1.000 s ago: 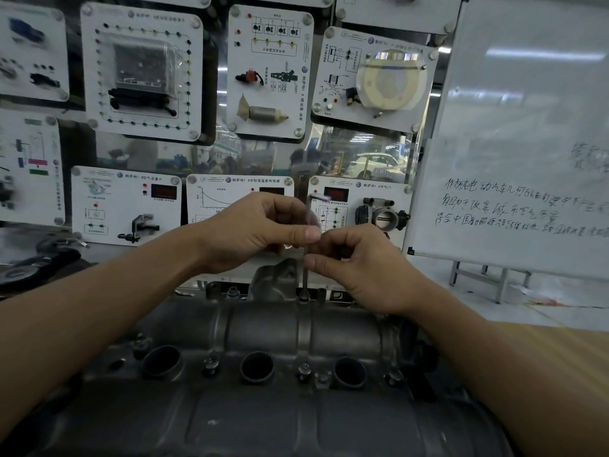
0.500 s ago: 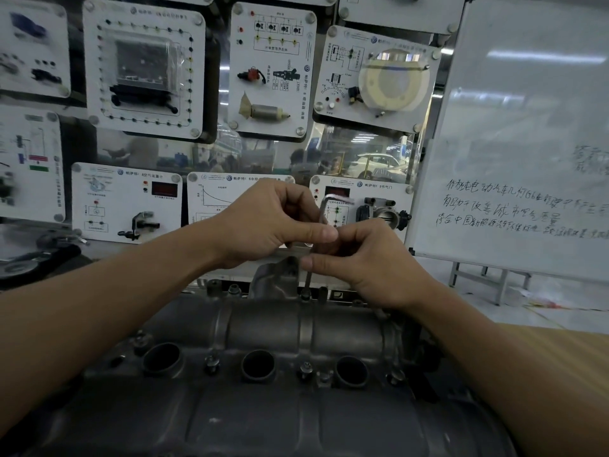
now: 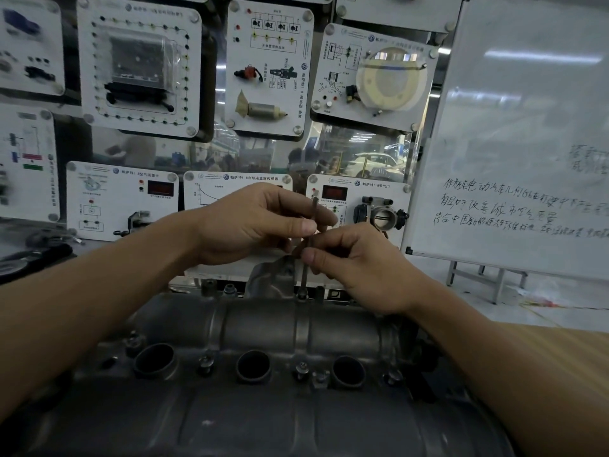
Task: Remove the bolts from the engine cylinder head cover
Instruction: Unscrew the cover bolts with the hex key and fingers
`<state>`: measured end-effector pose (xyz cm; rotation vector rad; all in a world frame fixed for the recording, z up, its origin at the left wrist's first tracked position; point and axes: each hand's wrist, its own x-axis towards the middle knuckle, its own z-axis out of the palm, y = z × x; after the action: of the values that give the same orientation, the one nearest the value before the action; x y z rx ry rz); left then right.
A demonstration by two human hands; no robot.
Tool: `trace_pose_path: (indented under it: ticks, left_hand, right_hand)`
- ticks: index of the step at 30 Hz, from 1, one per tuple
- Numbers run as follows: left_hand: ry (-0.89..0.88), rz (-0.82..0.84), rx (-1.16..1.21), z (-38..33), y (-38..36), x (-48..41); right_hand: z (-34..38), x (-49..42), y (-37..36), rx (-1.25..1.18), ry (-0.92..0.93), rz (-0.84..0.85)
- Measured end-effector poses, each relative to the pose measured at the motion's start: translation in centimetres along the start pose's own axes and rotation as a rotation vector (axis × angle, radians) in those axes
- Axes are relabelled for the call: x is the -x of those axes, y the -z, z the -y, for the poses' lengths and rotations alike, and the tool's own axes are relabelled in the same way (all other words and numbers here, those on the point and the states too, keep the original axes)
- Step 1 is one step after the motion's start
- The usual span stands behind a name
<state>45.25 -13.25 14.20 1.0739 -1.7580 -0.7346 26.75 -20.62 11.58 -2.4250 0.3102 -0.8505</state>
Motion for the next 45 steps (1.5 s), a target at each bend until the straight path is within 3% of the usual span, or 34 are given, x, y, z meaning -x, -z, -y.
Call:
trace_pose_path:
  ticks: [11, 24, 35, 45]
  left_hand:
    - [-0.104, -0.226, -0.161, 0.2, -0.8, -0.8]
    - [-0.003, 0.009, -0.057, 0.3, 0.0, -0.2]
    - [-0.182, -0.138, -0.357, -0.7, -1.1, -0.5]
    - [-0.028, -0.032, -0.181, -0.4, 0.2, 0.2]
  right_hand:
    - [-0.4, -0.2, 0.0, -0.091, 0.008, -0.109]
    - [0.1, -0.2, -0.2, -0.05, 0.014, 0.016]
    - [-0.5, -0.2, 0.0, -0.1, 0.019, -0.128]
    - [-0.6, -0.3, 0.0, -0.005, 0.046, -0.04]
